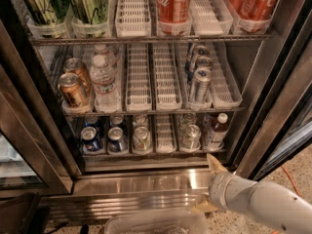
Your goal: Pick 7up can from bottom shelf of fridge
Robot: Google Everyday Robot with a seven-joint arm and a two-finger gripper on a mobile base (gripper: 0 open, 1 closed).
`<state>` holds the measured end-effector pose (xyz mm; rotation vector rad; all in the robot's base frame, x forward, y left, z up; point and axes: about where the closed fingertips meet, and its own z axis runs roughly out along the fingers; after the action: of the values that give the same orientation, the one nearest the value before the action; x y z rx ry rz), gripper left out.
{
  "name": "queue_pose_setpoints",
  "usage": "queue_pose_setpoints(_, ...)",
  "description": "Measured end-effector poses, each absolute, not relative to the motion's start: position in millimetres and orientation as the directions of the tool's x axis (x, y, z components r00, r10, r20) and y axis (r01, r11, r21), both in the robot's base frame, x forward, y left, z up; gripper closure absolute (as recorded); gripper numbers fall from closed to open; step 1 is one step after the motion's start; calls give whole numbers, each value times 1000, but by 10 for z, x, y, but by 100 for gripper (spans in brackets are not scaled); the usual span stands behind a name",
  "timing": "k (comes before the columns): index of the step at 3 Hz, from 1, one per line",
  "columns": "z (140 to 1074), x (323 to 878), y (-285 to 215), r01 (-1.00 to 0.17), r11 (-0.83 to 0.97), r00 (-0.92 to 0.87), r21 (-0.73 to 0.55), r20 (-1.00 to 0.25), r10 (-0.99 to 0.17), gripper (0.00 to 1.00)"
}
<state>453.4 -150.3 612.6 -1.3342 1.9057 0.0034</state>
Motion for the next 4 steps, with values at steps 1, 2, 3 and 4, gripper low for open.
queue_pose_setpoints(1, 6071, 4740, -1485, -704, 548, -147, -452, -662, -735, 0)
queue_pose_setpoints(2, 6167, 5035, -1485, -598, 635, -105, -489, -738, -667, 0)
queue_pose_setpoints(3, 6216, 5280, -1519, -510, 707, -67, -490, -796, -601, 0)
queue_pose_setpoints(4, 6218, 5418, -1602, -456, 777, -44, -435, -861, -507, 0)
